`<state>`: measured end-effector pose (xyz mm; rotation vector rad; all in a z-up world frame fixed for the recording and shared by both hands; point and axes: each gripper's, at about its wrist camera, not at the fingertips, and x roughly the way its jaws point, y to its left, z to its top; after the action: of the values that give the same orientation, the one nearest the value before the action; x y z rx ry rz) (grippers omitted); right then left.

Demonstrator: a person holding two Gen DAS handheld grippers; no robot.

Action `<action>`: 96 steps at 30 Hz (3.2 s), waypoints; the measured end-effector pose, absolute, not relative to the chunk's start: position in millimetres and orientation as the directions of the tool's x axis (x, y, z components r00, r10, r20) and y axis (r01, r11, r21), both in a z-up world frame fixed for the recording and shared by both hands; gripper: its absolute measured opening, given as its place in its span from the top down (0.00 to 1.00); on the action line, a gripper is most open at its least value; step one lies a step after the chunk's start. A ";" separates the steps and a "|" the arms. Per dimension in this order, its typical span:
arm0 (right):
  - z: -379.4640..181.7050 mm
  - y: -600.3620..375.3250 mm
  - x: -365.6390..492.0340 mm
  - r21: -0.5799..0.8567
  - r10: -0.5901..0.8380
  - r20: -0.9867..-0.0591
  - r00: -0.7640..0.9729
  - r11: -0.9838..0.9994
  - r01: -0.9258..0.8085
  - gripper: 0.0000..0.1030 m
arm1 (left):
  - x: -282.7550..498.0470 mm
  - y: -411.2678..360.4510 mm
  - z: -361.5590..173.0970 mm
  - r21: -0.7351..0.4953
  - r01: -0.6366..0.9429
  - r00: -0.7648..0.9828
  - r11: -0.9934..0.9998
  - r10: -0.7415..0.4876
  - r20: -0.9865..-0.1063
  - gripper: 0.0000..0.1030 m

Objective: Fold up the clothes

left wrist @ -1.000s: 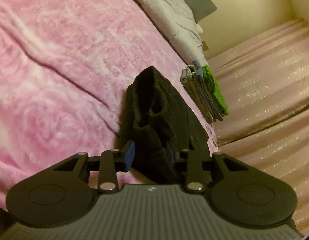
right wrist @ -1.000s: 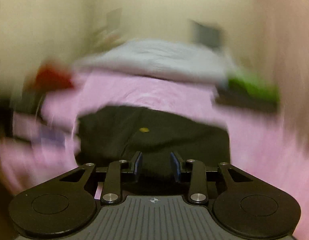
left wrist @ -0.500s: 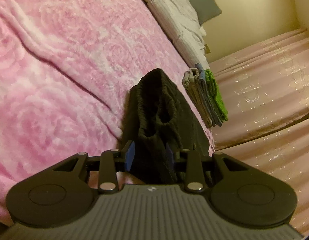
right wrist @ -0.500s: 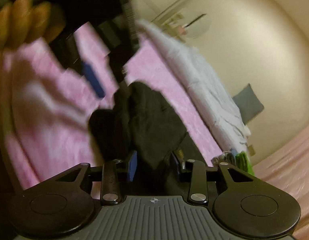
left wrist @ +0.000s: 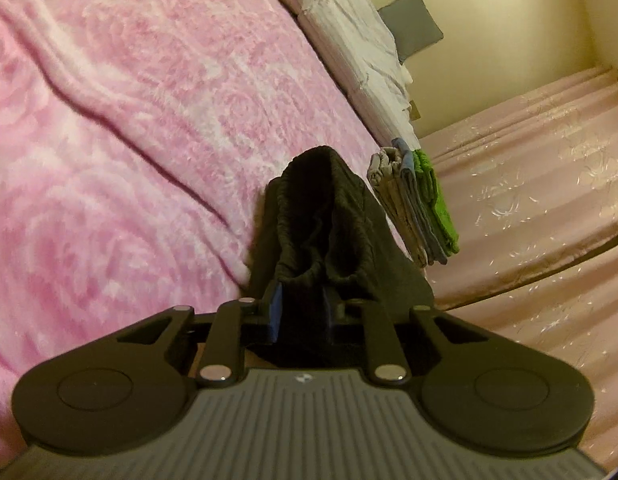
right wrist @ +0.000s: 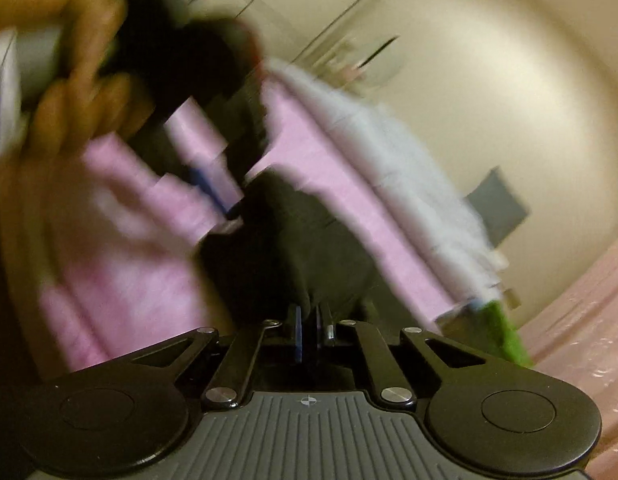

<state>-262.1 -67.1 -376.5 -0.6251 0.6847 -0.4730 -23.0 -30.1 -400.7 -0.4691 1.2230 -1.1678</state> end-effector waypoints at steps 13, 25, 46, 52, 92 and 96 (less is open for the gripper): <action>-325.1 -122.1 -328.6 -0.033 -0.581 -0.406 0.706 0.781 0.623 0.39 | -49.2 -22.4 -347.9 -0.716 0.623 -0.053 0.315 -0.896 -0.440 0.85; -331.5 -161.1 -363.1 0.154 -0.622 -0.537 0.570 0.592 0.791 0.56 | -96.8 -53.1 -343.2 -0.274 0.893 0.144 0.356 -0.804 -0.576 0.92; -332.7 -154.6 -371.4 0.195 -0.582 -0.646 0.494 0.500 0.844 0.24 | -123.4 -31.8 -329.2 -0.079 0.885 0.278 0.458 -0.657 -0.700 0.89; -325.3 -142.3 -376.6 0.202 -0.553 -0.693 0.462 0.466 0.861 0.23 | -146.3 -16.8 -327.6 -0.043 0.901 0.266 0.431 -0.628 -0.731 0.80; -314.3 -175.2 -415.3 0.399 -0.686 -0.569 0.454 0.252 0.882 0.23 | -104.5 -36.5 -314.3 -0.203 0.950 0.064 0.237 -0.785 -0.616 0.73; -317.7 -223.7 -417.9 0.409 -0.693 -0.614 0.377 0.130 0.903 0.23 | -84.7 -95.8 -292.0 -0.141 0.981 0.008 0.130 -0.764 -0.645 0.73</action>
<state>-417.9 -223.7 -317.7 0.8303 0.3046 -1.1861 -84.7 -95.8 -292.0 0.3998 0.6819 -1.4213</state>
